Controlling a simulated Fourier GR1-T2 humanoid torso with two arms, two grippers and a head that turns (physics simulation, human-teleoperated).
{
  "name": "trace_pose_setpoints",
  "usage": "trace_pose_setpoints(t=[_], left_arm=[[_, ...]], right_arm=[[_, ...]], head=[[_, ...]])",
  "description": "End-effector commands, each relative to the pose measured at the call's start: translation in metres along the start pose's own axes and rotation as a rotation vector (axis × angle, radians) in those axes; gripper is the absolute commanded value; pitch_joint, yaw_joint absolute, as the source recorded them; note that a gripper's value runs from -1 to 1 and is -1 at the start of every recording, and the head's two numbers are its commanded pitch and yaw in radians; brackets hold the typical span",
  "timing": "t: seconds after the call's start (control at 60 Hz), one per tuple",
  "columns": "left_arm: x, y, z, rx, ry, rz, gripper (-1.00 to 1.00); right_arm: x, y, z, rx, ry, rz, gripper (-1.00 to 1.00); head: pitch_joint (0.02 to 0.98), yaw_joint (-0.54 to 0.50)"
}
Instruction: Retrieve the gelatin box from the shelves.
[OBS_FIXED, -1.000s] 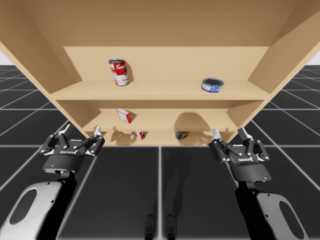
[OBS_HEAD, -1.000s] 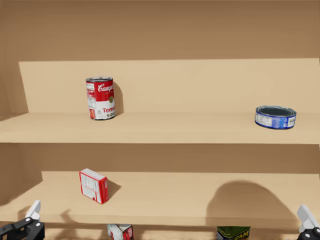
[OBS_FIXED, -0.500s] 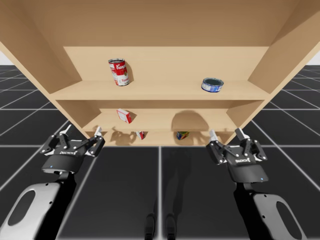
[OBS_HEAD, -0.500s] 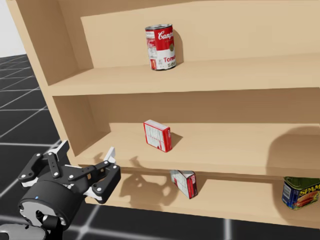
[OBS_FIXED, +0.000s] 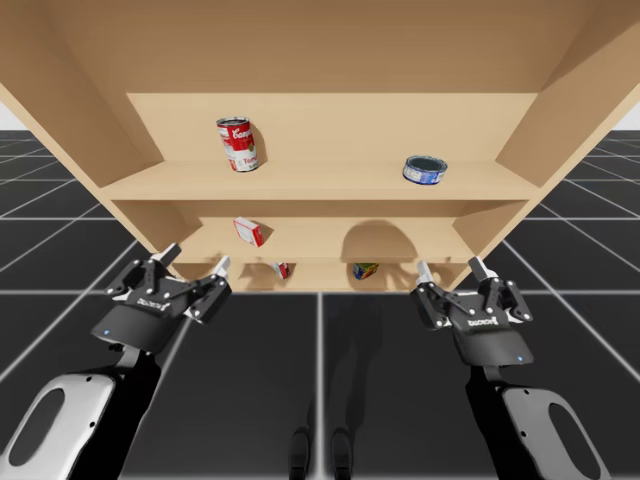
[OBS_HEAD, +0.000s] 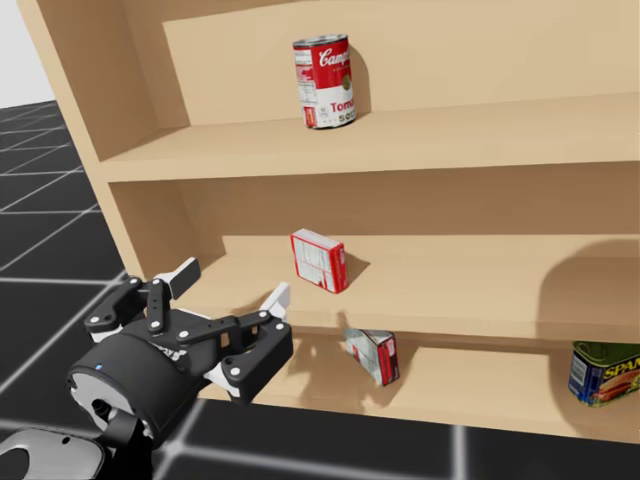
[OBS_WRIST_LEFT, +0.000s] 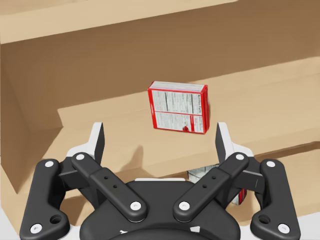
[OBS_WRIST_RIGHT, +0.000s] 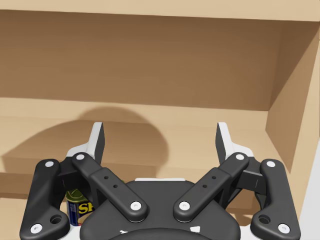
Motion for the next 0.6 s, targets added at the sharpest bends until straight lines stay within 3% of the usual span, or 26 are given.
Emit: trace_pose_setpoints(t=[0.017, 0.167, 0.233, 0.3, 0.333, 0.6], left_arm=[[0.005, -0.01, -0.01, -0.072, 0.025, 0.001, -1.0], [0.003, -0.008, -0.028, -0.082, 0.042, -0.021, -1.0], [0.002, -0.006, -0.036, -0.096, 0.05, -0.001, -1.0], [-0.002, -0.004, -0.044, -0.096, 0.054, -0.016, -1.0], [-0.004, -0.003, -0.049, -0.106, 0.06, -0.006, -1.0], [-0.011, 0.001, -0.074, -0.13, 0.101, 0.053, -1.0]], right_arm=[[0.0, 0.0, 0.0, -0.004, -0.003, 0.01, -1.0], [0.0, 0.0, 0.0, -0.006, -0.005, 0.015, -1.0], [0.0, 0.0, 0.0, -0.006, -0.007, 0.019, -1.0], [0.0, 0.001, 0.0, -0.001, -0.025, 0.041, -1.0], [0.0, 0.002, 0.0, -0.004, -0.035, 0.057, -1.0], [0.0, 0.001, 0.0, -0.012, -0.026, 0.049, -1.0]], head=[[0.524, 0.28], [0.514, 0.28], [0.51, 0.27], [0.51, 0.27], [0.511, 0.27], [0.514, 0.27]])
